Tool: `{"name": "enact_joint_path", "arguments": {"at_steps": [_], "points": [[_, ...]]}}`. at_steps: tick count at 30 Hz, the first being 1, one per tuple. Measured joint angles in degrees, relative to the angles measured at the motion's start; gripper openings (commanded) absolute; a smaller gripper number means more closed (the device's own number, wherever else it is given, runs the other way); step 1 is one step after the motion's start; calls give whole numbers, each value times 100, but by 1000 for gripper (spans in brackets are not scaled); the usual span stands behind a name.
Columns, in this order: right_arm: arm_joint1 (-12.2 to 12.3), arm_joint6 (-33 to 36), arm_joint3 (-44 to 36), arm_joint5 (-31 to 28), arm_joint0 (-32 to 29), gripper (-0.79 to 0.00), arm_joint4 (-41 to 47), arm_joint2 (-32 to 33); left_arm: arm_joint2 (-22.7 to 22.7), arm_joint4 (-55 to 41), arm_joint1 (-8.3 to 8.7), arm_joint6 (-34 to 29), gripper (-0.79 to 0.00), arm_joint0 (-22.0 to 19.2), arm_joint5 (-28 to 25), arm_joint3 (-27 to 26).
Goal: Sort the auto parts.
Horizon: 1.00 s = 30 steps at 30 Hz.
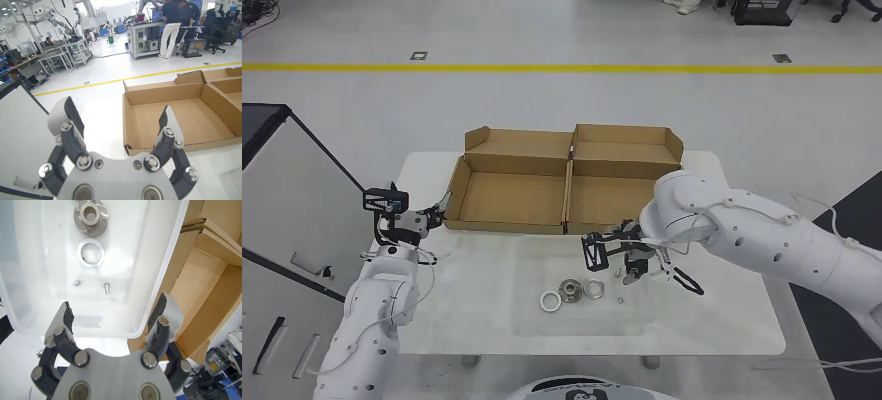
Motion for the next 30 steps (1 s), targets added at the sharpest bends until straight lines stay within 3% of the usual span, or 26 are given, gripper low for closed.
{"name": "enact_joint_path", "arguments": {"at_steps": [17, 30], "points": [[-258, -39, 484, -39, -317, 0, -154, 0, 0, 0, 0, 0, 0, 0, 0, 0], [-311, -15, 419, -14, -41, 0, 29, 0, 0, 0, 0, 0, 0, 0, 0, 0]]}}
